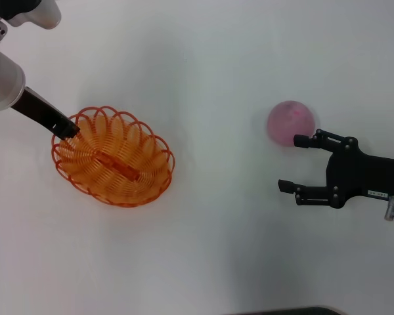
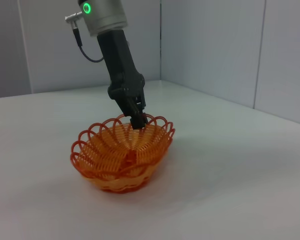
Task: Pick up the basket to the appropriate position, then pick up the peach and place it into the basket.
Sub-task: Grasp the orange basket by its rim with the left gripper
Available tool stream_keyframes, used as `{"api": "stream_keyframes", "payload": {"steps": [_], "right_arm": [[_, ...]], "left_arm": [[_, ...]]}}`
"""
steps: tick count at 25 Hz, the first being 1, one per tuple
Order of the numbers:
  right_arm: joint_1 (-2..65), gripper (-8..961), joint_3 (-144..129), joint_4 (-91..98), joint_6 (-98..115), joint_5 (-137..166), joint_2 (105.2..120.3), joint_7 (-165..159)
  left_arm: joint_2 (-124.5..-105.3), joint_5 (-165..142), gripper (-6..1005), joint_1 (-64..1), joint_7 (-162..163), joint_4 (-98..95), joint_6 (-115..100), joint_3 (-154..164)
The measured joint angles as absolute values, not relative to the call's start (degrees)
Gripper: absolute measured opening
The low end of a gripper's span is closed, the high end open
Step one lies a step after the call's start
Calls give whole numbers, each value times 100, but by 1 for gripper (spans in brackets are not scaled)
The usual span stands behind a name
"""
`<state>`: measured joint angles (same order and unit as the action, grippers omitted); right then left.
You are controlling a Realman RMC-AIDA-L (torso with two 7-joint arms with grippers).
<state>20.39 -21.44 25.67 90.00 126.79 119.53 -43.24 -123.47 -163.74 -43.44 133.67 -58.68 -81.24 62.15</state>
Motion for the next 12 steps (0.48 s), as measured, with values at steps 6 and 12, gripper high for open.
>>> {"api": "stream_keyframes", "payload": {"steps": [6,12], "right_arm": [[2039,923,-2144,2566,9010,12673,11953,-4324],[2046,923,-2142,2567,9037,12672,11953,-4328]], "left_arm": [[-12283,-16374,112,-4394,13598,-5873,-8298,6229],[-12180,-16344,102,-4551,14037,-5853,-8775,6115]]}}
